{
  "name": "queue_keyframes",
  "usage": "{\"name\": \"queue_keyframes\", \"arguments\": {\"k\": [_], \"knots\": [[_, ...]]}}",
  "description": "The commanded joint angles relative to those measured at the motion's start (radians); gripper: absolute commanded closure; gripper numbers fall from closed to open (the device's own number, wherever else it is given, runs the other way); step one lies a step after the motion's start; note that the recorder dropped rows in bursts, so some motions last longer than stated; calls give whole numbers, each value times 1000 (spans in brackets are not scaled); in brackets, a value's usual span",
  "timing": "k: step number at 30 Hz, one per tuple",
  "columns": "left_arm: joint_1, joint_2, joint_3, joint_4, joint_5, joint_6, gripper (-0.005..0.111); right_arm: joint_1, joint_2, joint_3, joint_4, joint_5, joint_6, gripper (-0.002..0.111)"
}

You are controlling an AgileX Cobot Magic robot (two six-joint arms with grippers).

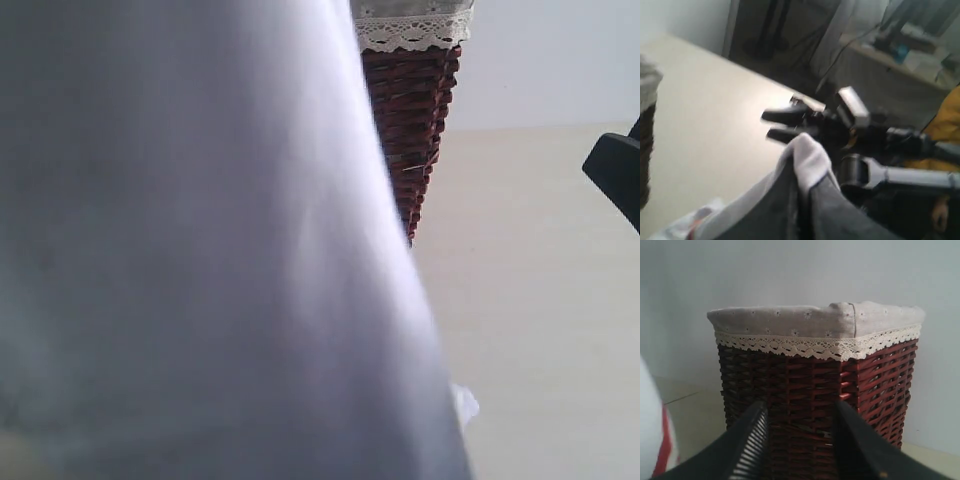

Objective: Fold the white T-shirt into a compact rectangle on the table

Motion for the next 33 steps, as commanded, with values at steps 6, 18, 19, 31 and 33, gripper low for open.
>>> {"name": "queue_keyframes", "arguments": {"k": [6, 18, 19, 31, 33], "knots": [[-31, 90, 294, 955, -2, -221, 107, 3, 2, -7, -8, 15, 14, 66], [166, 314, 522, 1302, -2, -279, 105, 3, 2, -7, -8, 40, 30, 66], [205, 338, 531, 1291, -2, -299, 101, 3, 2, -7, -8, 43, 31, 66], [323, 413, 416, 1273, -2, -400, 20, 3, 6, -7, -91, 59, 142, 66], [295, 390, 325, 1163, -2, -354, 21, 3, 25, -7, -137, 58, 195, 66]]}}
